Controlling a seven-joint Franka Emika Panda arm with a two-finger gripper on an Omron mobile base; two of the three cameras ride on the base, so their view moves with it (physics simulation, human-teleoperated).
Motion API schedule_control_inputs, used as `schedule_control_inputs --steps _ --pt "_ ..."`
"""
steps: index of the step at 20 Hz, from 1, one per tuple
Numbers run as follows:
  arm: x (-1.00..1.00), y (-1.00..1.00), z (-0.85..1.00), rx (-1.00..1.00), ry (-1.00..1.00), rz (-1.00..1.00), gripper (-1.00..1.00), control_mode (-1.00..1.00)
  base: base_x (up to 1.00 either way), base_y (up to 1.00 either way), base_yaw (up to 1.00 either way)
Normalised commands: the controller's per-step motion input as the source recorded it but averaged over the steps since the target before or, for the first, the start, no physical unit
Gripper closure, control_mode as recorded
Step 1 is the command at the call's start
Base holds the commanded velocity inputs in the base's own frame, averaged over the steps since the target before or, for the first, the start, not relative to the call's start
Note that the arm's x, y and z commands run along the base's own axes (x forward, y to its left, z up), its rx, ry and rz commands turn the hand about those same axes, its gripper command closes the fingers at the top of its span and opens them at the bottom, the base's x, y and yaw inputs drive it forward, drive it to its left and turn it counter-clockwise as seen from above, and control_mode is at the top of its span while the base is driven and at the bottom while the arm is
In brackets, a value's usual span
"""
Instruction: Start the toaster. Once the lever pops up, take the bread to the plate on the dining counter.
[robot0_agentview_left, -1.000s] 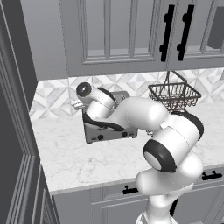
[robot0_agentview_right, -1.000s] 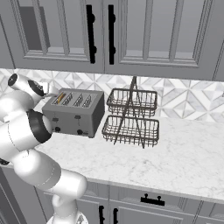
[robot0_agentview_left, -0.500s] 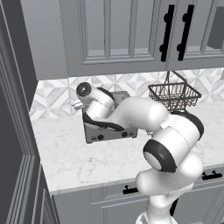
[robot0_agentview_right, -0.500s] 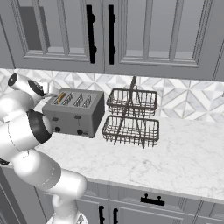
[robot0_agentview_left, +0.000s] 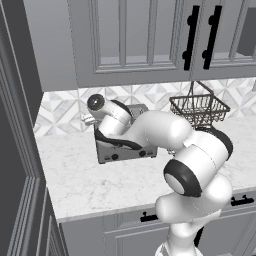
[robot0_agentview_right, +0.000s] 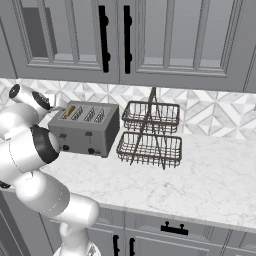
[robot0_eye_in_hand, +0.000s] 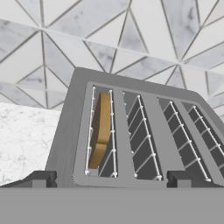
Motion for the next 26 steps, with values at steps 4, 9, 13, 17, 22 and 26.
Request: schedule_control_inputs --steps 4,9,13,17,22,26 --pt "0.0 0.0 0.0 0.0 0.0 0.0 -1.0 -1.0 0.0 0.0 0.0" --pt "0.0 0.0 0.0 0.0 0.0 0.0 -1.0 -1.0 0.0 0.0 0.0" --pt "0.0 0.0 0.0 0.0 0.0 0.0 -1.0 -1.0 0.0 0.0 0.0" --pt "0.0 0.0 0.0 0.0 0.0 0.0 -1.0 -1.0 0.0 0.0 0.0" --pt "0.0 0.0 0.0 0.0 0.0 0.0 -1.0 -1.0 0.0 0.0 0.0" --pt "0.0 0.0 0.0 0.0 0.0 0.0 -1.0 -1.0 0.0 0.0 0.0"
